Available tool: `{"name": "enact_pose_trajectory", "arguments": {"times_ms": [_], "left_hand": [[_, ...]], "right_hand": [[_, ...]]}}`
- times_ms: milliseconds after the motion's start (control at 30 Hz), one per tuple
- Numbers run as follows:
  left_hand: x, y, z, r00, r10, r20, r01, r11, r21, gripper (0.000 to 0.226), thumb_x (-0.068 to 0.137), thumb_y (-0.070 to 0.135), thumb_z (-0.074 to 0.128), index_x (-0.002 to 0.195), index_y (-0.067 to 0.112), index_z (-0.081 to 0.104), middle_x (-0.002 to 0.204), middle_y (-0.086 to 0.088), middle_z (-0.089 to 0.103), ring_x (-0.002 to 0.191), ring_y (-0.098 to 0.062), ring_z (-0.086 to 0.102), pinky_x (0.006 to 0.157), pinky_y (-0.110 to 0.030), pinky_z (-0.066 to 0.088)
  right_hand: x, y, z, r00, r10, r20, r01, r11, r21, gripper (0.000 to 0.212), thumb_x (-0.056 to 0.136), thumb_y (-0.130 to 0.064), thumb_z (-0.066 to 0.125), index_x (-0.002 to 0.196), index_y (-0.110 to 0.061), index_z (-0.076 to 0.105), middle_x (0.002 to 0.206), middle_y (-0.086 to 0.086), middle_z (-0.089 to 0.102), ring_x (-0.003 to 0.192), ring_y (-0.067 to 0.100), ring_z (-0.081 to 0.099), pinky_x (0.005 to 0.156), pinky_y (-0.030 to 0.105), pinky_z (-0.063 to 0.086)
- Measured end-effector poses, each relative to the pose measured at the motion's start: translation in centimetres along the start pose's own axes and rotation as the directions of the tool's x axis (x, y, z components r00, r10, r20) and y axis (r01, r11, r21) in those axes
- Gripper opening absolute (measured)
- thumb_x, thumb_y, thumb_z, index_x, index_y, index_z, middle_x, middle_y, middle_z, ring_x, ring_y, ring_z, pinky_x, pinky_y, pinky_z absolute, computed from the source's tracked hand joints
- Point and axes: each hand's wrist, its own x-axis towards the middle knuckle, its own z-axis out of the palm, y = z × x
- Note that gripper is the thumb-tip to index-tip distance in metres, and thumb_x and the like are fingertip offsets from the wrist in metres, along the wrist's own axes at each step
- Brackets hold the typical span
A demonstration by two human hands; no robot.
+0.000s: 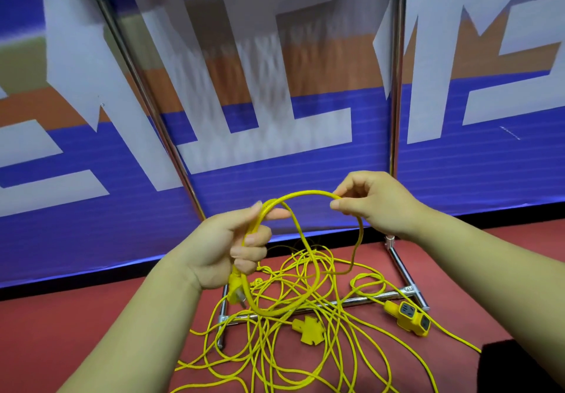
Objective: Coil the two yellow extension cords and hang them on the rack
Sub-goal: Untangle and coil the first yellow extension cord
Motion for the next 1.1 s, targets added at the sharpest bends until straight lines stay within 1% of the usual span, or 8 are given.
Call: {"name": "enact_pose_trajectory", "arguments": {"times_ms": [67, 200, 300, 433, 567, 700, 933, 1100], "left_hand": [[0.0, 0.0, 0.6, 0.999, -0.025, -0.039, 0.027, 0.998, 0.056, 0.040, 0.095, 0.043, 0.049, 0.103, 0.008, 0.068, 0.056, 0.003, 0.028, 0.038, -0.005, 0.025, 0.039, -0.019, 0.029], [0.1, -1.0, 1.0, 0.999, 0.003, -0.043, 0.000, 0.997, 0.080, 0.026, 0.092, 0.021, 0.053, 0.092, 0.002, 0.070, 0.065, -0.004, 0.046, 0.050, -0.012, 0.047, 0.054, -0.032, 0.055], [0.3, -0.9, 0.9, 1.000, 0.008, -0.028, -0.007, 1.000, 0.026, 0.021, 0.093, 0.017, 0.050, 0.096, 0.002, 0.065, 0.064, -0.001, 0.037, 0.048, -0.008, 0.033, 0.042, -0.020, 0.035], [0.8, -0.5, 1.4, 0.990, 0.023, -0.139, -0.010, 0.996, 0.091, 0.027, 0.094, 0.037, 0.053, 0.081, 0.015, 0.060, 0.056, 0.006, 0.020, 0.043, -0.004, 0.013, 0.037, -0.014, 0.011], [1.7, -1.5, 1.2, 0.951, 0.196, -0.239, -0.110, 0.937, 0.330, 0.034, 0.100, 0.037, 0.051, 0.072, 0.018, 0.051, 0.053, 0.005, 0.020, 0.044, -0.007, 0.015, 0.040, -0.018, 0.014], [2.7, -2.8, 0.9, 0.927, 0.279, -0.251, -0.162, 0.900, 0.405, 0.032, 0.103, 0.034, 0.048, 0.078, 0.014, 0.052, 0.056, 0.002, 0.028, 0.047, -0.011, 0.023, 0.044, -0.022, 0.026], [4.1, -4.3, 1.8, 0.924, 0.292, -0.247, -0.152, 0.873, 0.463, 0.023, 0.091, 0.019, 0.069, 0.114, 0.014, 0.069, 0.056, 0.008, 0.036, 0.047, -0.010, 0.028, 0.044, -0.021, 0.024], [5.0, -5.4, 2.4, 0.959, 0.207, -0.192, -0.089, 0.869, 0.487, 0.031, 0.081, 0.025, 0.081, 0.111, 0.022, 0.074, 0.058, 0.005, 0.039, 0.049, -0.010, 0.028, 0.045, -0.023, 0.023]], "right_hand": [[0.0, -0.1, 0.1, 1.000, -0.001, -0.031, 0.001, 1.000, 0.009, 0.009, 0.082, -0.016, 0.081, 0.085, -0.013, 0.073, 0.069, 0.000, 0.071, 0.062, 0.006, 0.062, 0.062, 0.019, 0.049], [0.0, -0.3, 0.2, 0.999, 0.016, -0.045, -0.016, 1.000, 0.003, 0.009, 0.082, -0.019, 0.081, 0.085, -0.016, 0.074, 0.068, -0.005, 0.070, 0.059, 0.001, 0.060, 0.059, 0.014, 0.046], [0.0, -0.4, 0.3, 0.997, 0.018, -0.079, -0.019, 1.000, -0.012, 0.008, 0.081, -0.021, 0.082, 0.083, -0.018, 0.074, 0.070, -0.004, 0.070, 0.060, 0.001, 0.059, 0.060, 0.016, 0.046], [-0.2, -0.9, 0.2, 0.998, 0.015, -0.058, -0.019, 0.998, -0.058, 0.008, 0.081, -0.023, 0.082, 0.083, -0.019, 0.075, 0.071, -0.003, 0.071, 0.060, 0.002, 0.059, 0.063, 0.020, 0.047], [-0.4, -1.8, 0.2, 0.998, 0.020, -0.057, -0.028, 0.989, -0.144, 0.010, 0.078, -0.027, 0.084, 0.077, -0.022, 0.075, 0.074, 0.000, 0.073, 0.071, 0.021, 0.067, 0.072, 0.039, 0.054], [-0.5, -2.5, 0.0, 0.995, 0.083, -0.061, -0.092, 0.980, -0.179, 0.013, 0.075, -0.030, 0.086, 0.075, -0.022, 0.076, 0.070, 0.000, 0.073, 0.066, 0.022, 0.068, 0.071, 0.042, 0.058], [-0.8, -3.9, 1.4, 0.960, 0.280, -0.017, -0.256, 0.900, 0.352, 0.014, 0.077, -0.009, 0.083, 0.086, -0.007, 0.072, 0.069, 0.005, 0.069, 0.065, 0.014, 0.067, 0.067, 0.028, 0.060], [-0.5, -4.2, 2.5, 0.949, 0.317, -0.007, -0.269, 0.818, 0.508, 0.010, 0.080, -0.007, 0.080, 0.085, -0.009, 0.071, 0.073, 0.004, 0.070, 0.069, 0.013, 0.069, 0.064, 0.025, 0.059]]}}
